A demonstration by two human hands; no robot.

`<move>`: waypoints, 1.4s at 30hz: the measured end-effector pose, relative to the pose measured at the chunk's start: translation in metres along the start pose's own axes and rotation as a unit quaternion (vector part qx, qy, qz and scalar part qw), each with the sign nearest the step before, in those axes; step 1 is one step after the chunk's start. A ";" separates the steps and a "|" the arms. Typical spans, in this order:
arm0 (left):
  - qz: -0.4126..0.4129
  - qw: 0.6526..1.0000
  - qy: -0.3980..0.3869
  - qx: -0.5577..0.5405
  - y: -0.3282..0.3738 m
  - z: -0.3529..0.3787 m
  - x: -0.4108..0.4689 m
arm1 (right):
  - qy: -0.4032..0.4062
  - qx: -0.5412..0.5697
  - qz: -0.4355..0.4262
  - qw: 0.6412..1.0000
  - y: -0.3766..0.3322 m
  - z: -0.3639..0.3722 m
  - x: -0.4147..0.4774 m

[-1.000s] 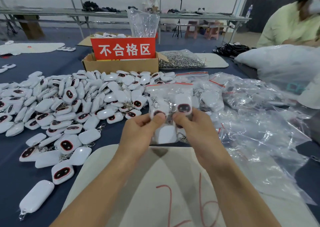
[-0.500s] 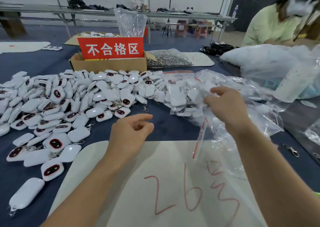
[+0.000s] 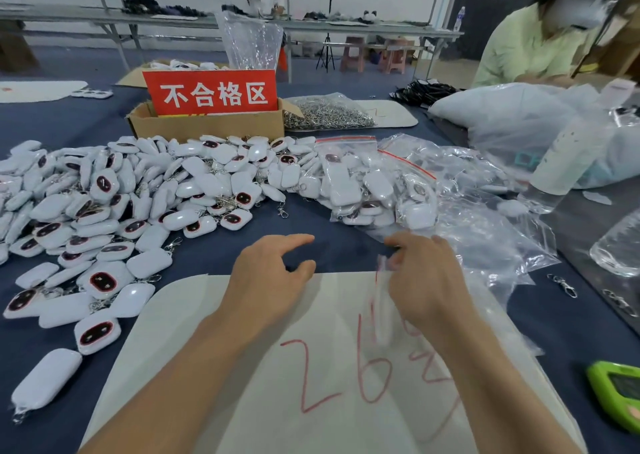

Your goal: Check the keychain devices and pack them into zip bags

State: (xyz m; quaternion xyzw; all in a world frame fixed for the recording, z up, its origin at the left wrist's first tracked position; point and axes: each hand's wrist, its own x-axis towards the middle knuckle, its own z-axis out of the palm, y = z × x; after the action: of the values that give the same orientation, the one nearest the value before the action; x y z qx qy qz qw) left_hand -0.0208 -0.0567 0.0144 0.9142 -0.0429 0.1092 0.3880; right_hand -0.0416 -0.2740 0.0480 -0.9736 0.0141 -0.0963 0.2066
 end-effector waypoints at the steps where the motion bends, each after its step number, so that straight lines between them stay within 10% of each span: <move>1: -0.004 1.000 -0.002 -0.018 0.000 -0.001 0.000 | 0.032 0.041 -0.010 0.999 -0.005 0.006 0.002; 12: -0.137 0.920 -0.098 -0.355 0.001 -0.023 0.015 | 0.082 0.474 0.090 0.872 -0.066 0.066 0.045; 19: -0.117 0.930 -0.168 -0.304 -0.009 -0.030 0.019 | 0.066 0.527 0.078 0.844 -0.052 0.065 0.043; 27: -0.002 0.965 0.203 -0.166 0.003 -0.029 0.015 | 0.174 0.332 -0.059 0.925 -0.088 0.057 0.009; 34: 0.113 0.976 0.121 -0.139 0.008 -0.024 0.003 | 0.033 0.437 -0.031 0.898 -0.091 0.064 0.018; 39: 0.072 0.937 0.338 -0.046 0.015 -0.035 0.005 | 0.104 0.402 -0.031 0.909 -0.068 0.060 0.033; 42: 0.188 0.908 0.375 0.012 0.016 -0.037 -0.001 | 0.123 0.392 -0.067 0.909 -0.070 0.060 0.030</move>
State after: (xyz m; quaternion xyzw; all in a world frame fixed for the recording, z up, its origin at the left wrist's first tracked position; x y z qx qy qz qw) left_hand -0.0309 -0.0412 0.0502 0.7852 -0.0643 0.5156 0.3368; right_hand -0.0015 -0.1884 0.0279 -0.7933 -0.0644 -0.2271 0.5613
